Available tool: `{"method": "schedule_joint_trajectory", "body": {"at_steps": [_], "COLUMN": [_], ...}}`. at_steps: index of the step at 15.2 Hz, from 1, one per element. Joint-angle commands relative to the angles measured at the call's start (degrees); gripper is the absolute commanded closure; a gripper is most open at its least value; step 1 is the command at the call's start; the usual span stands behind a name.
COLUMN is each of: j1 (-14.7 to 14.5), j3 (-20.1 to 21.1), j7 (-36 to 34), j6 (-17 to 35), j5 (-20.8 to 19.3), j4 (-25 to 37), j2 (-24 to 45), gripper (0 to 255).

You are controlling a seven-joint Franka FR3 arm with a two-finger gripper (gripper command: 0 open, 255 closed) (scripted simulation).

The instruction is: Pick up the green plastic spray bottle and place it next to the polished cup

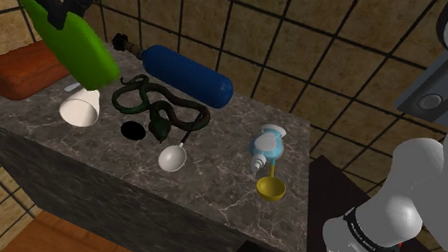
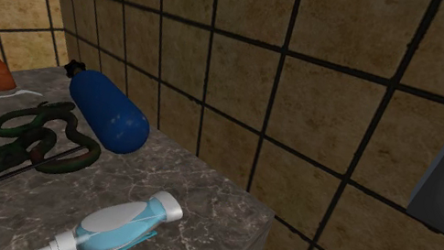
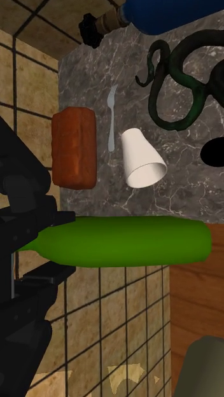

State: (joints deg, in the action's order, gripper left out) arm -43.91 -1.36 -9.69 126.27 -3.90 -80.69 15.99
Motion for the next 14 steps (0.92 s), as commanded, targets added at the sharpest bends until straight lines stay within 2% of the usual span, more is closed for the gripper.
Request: {"method": "schedule_joint_trajectory", "body": {"at_steps": [1, 14], "j1": [-0.14, -0.18], "j3": [0.01, -0.15], "j7": [-0.33, -1.19], "j6": [1.62, 11.5], "j5": [-0.18, -0.75], "j4": [-1.71, -11.34], "j2": [-0.12, 0.15], "gripper": [255, 255]}}
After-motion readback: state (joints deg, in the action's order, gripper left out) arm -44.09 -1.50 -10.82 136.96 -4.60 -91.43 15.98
